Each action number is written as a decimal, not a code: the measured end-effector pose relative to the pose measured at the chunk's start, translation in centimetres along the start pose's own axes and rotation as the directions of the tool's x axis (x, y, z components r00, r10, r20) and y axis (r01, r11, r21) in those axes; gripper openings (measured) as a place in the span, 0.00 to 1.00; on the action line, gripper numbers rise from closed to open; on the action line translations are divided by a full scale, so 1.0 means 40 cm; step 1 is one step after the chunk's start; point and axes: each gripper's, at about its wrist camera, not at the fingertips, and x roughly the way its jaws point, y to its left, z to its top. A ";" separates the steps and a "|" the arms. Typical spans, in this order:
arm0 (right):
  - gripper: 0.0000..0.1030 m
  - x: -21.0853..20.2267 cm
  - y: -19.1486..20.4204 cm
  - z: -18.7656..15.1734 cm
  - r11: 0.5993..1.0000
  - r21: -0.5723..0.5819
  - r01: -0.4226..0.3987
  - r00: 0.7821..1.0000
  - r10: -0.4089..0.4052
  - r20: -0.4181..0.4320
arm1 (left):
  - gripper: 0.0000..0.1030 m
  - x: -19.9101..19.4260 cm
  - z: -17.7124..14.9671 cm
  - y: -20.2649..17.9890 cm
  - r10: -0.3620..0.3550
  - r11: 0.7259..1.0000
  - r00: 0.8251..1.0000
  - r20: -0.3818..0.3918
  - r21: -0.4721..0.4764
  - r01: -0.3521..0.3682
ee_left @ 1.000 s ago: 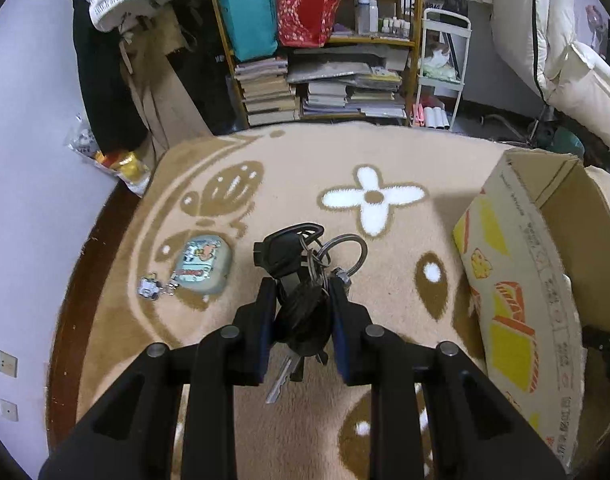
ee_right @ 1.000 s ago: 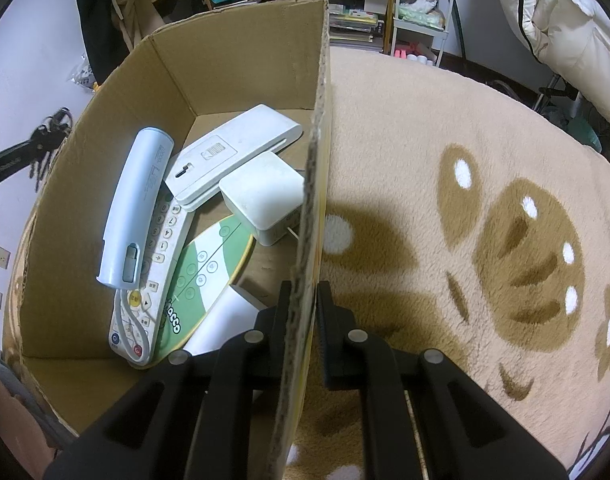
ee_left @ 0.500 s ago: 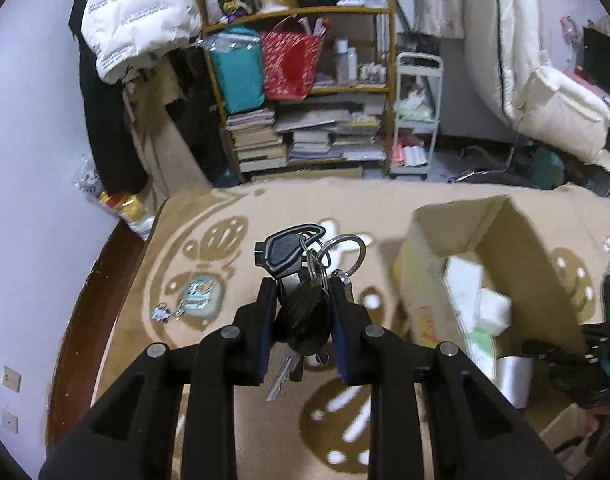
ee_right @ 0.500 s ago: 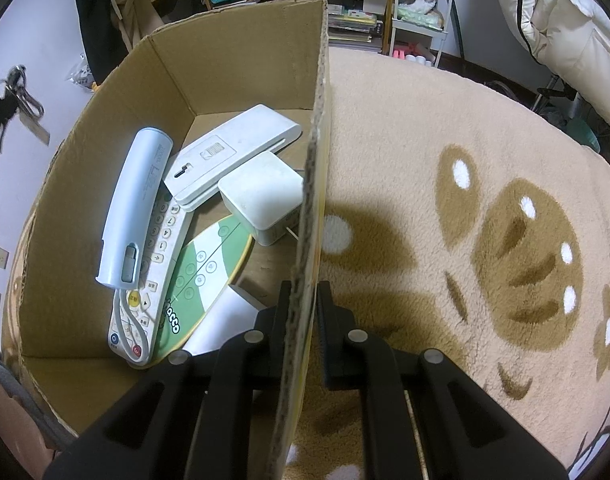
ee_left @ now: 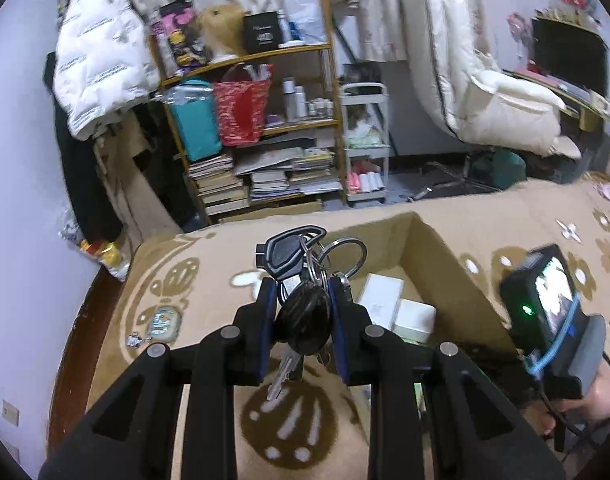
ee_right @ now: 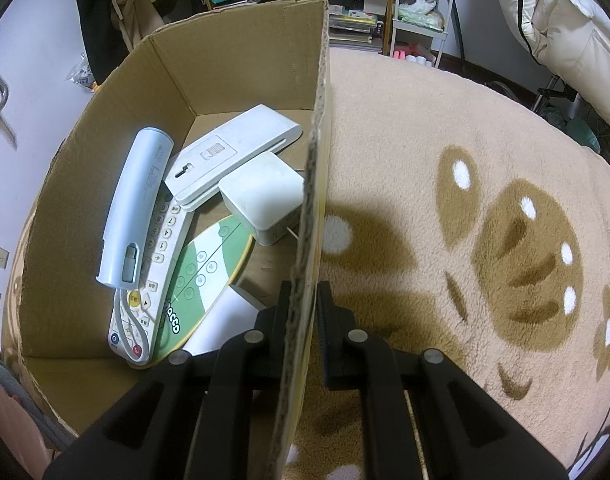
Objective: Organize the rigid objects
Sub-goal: 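Lift the keys with the left tool and carry them over the box, then lower the keys into the box and open the left tool, then move the left tool back over the green earbud case, then grasp the green 'Cheers' earbud case with the left tool, then lift the earbud case with the left tool and carry it over the box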
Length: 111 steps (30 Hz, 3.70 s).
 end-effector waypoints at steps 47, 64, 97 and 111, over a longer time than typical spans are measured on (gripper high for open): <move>0.11 0.003 0.013 -0.002 1.000 -0.005 0.000 1.000 0.000 -0.003 | 0.97 0.202 -0.011 0.139 0.075 0.995 0.963 -0.258 -0.051 -0.091; 0.11 0.004 0.015 0.001 1.000 -0.014 0.007 1.000 -0.007 -0.006 | 0.97 0.383 -0.056 0.439 0.176 0.975 0.931 -0.319 -0.071 -0.209; 0.11 0.006 0.012 -0.001 1.000 -0.004 0.015 1.000 -0.015 -0.010 | 0.59 0.616 -0.226 0.625 -0.017 0.929 0.893 -0.450 -0.338 -0.153; 0.11 0.007 0.013 0.000 1.000 -0.002 0.011 1.000 -0.011 -0.009 | 0.59 0.582 -0.210 0.575 0.082 0.950 0.895 -0.437 -0.237 -0.203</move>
